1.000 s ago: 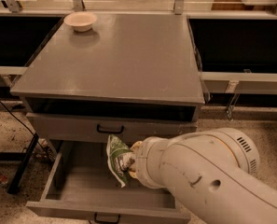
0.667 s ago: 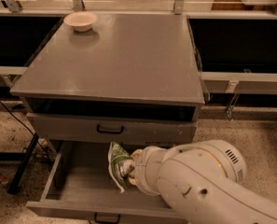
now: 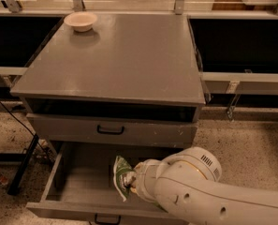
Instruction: Place green jalapeno chip bag into middle drawer
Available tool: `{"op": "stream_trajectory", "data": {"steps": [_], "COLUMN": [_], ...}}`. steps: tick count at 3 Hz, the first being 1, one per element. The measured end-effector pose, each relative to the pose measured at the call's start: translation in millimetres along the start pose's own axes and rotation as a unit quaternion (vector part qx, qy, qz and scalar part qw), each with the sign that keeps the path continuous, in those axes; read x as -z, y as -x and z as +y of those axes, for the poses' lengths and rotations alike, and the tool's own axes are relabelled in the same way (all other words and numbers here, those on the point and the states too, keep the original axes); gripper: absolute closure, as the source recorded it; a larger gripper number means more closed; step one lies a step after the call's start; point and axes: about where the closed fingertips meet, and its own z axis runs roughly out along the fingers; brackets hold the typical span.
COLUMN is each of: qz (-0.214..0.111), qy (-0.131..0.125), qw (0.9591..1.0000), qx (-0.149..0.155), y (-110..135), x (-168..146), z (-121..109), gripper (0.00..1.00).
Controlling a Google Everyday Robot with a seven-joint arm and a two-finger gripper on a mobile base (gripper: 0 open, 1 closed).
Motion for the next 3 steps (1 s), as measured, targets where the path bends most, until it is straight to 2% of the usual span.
{"op": "stream_trajectory", "data": {"steps": [1, 2, 3], "qz": [-0.002, -0.015, -0.016], "qy": [-0.001, -0.012, 0.005], "qw": [1.0000, 0.9996, 0.9991], "qx": [-0.002, -0.022, -0.039], "y": [-1, -12, -17], "x": [-2, -15, -51], "z": [-1, -7, -25], "gripper": [1.00, 1.00, 1.00]}}
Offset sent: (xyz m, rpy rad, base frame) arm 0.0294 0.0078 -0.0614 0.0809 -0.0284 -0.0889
